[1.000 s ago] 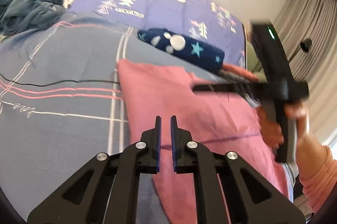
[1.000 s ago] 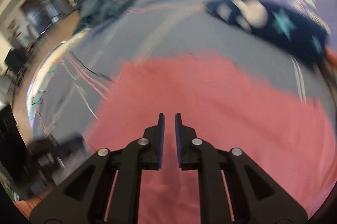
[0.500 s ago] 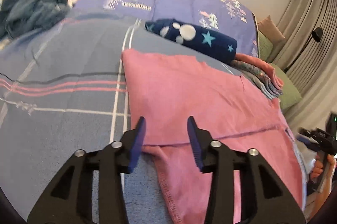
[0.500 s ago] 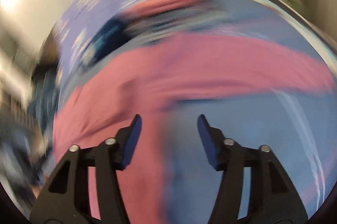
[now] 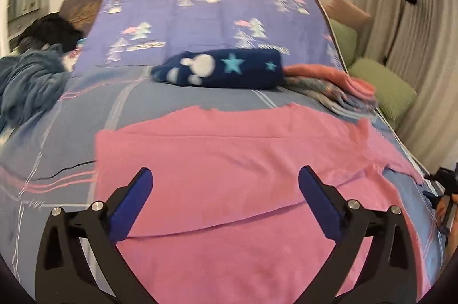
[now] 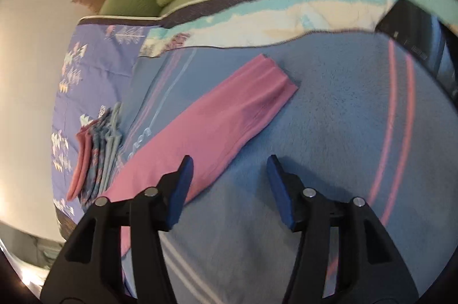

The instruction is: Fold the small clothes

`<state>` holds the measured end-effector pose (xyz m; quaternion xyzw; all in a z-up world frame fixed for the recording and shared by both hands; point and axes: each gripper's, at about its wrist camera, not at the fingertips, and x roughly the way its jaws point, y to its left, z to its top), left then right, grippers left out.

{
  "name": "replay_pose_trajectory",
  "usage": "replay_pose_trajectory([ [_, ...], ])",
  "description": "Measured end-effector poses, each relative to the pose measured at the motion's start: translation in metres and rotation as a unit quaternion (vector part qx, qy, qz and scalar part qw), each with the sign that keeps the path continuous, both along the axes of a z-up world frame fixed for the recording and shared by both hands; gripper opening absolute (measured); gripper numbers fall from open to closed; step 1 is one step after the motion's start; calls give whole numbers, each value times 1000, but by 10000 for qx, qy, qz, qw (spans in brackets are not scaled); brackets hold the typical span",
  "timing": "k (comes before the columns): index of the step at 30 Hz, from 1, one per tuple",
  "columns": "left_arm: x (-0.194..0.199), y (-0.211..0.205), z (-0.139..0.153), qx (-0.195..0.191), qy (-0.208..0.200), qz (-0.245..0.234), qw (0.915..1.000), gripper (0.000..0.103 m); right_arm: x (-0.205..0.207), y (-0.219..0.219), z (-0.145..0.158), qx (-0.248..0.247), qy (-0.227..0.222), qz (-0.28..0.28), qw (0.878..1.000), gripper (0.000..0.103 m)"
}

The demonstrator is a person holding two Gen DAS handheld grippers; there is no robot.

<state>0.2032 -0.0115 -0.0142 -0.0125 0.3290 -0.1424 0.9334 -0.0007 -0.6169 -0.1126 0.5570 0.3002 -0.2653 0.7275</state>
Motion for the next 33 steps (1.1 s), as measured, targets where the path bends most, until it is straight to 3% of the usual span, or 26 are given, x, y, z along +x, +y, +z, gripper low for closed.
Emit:
replay_pose_trajectory([
  [5, 25, -40, -9, 10, 329, -127, 9994, 102, 1, -17, -12, 69, -239, -352, 9991, 53],
  [6, 28, -43, -12, -5, 375, -126, 9992, 101, 4, -19, -12, 15, -171, -363, 9992, 38],
  [7, 33, -47, -15, -36, 435, -120, 9990, 101, 7, -23, -13, -34, -94, -338, 9994, 15],
  [8, 35, -47, -16, -47, 461, -114, 9989, 101, 12, -26, -14, -64, -8, -242, 9997, 5],
  [12, 50, -45, -26, -75, 501, 47, 9987, 101, 19, -24, -4, -304, -177, -31, 9994, 5],
  [17, 58, -30, -35, -288, 606, 147, 9976, 101, 39, 15, 63, -1401, -469, 587, 9873, 5],
  [20, 57, -20, -35, -420, 566, 173, 9974, 101, 61, 60, 107, -1876, -793, 1131, 9725, 5],
  [24, 52, -4, -33, -713, 568, 171, 9957, 101, 98, 145, 158, -2655, -1103, 1940, 9379, 5],
  [29, 42, 21, -29, -1086, 517, 162, 9926, 101, 137, 245, 185, -3117, -1466, 2817, 8955, 5],
  [33, 40, 42, -29, -1371, 460, 198, 9893, 101, 172, 320, 191, -2997, -1746, 3561, 8677, 5],
])
